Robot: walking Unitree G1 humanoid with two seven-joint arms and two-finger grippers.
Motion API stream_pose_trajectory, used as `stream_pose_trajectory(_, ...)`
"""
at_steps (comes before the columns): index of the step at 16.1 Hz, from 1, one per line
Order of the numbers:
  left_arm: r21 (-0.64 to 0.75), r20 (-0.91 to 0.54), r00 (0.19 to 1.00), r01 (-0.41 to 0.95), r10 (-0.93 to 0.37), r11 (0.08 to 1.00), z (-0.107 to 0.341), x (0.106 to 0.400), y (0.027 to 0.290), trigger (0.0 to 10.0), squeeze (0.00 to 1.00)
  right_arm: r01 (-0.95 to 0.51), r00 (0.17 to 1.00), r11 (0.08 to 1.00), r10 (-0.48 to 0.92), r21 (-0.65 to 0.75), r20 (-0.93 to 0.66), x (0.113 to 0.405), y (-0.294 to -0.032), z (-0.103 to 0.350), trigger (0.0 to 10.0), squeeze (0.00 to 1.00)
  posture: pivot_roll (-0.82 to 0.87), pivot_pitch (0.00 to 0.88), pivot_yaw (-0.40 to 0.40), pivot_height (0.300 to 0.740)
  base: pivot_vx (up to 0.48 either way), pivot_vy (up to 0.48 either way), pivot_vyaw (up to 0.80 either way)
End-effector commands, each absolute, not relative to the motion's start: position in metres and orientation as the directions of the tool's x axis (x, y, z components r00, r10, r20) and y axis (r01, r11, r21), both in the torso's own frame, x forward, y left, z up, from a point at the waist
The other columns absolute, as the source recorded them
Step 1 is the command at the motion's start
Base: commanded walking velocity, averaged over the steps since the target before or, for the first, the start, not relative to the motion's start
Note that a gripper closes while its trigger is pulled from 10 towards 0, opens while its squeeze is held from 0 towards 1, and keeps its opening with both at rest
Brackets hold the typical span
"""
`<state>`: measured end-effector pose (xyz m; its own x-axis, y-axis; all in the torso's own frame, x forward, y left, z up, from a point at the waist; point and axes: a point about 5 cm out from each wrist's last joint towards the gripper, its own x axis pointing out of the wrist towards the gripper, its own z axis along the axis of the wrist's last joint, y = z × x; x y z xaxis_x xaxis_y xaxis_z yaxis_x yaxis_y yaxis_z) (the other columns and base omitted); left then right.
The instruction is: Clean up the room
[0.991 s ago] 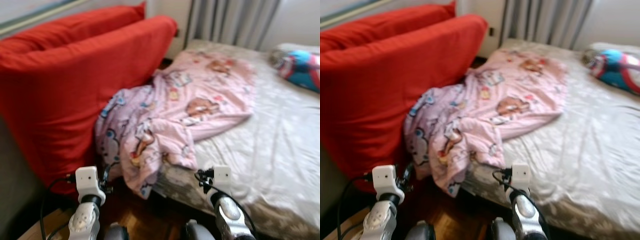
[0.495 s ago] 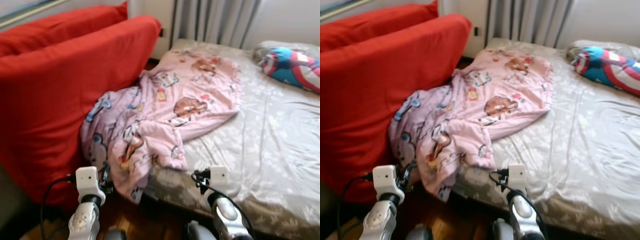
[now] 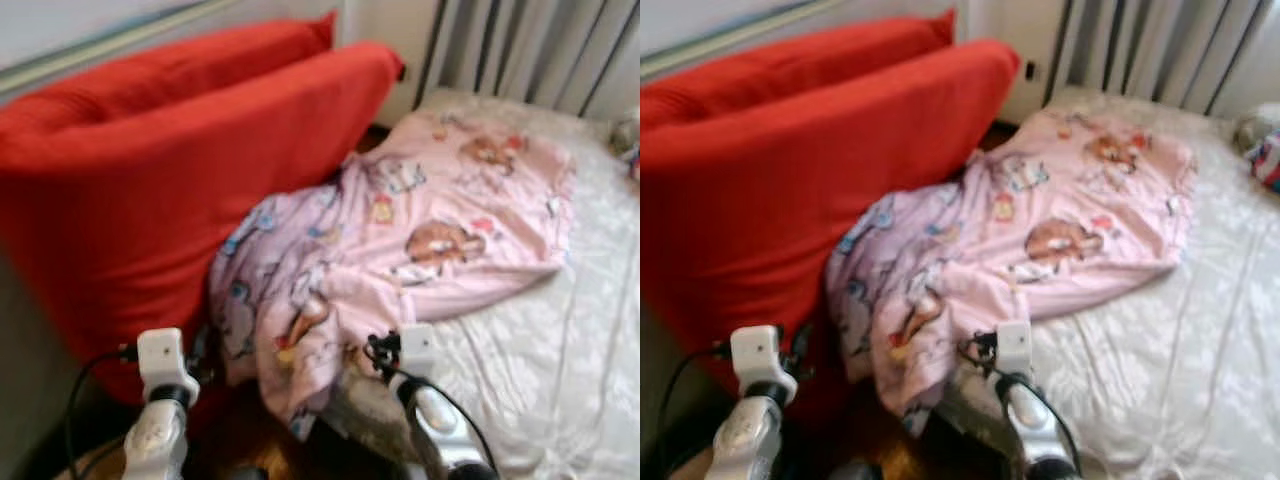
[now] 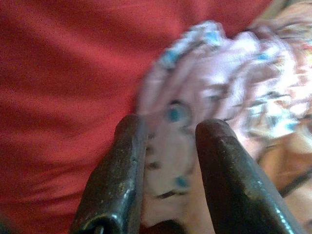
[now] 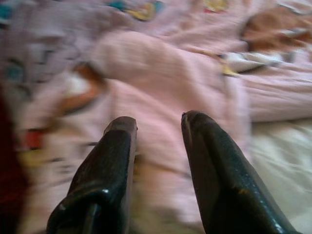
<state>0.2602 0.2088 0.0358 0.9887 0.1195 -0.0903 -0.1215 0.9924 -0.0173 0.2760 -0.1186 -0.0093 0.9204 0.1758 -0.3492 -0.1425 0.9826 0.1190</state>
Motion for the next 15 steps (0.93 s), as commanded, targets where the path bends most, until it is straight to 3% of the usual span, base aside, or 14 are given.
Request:
stream_pose_trajectory(1, -0.023, -0.096, 0.991, -0.097, 0.095, 0.995, 0.035, 0.261, 0.201, 10.0, 0.00, -0.130, 0.915, 0.985, 0.164, 0.114, -0.368, 0.271, -0.125, -0.014, 10.0, 0.00, -0.04, 0.055, -0.044, 0.651, 0.330, 0.000, 0.00)
stream_pose_trajectory(4, -0.024, -0.094, 0.991, -0.097, 0.094, 0.995, 0.035, 0.261, 0.201, 10.0, 0.00, -0.148, 0.911, 0.982, 0.182, 0.118, -0.371, 0.269, -0.121, -0.015, 10.0, 0.00, -0.04, 0.056, -0.044, 0.651, 0.335, 0.000, 0.80)
stream_pose_trajectory(15, -0.031, -0.086, 0.995, -0.049, 0.046, 0.998, 0.042, 0.267, 0.196, 10.0, 0.00, -0.155, 0.842, 0.984, 0.179, 0.090, -0.509, 0.263, -0.123, -0.029, 10.0, 0.00, -0.03, 0.099, -0.040, 0.651, 0.022, 0.000, 0.00)
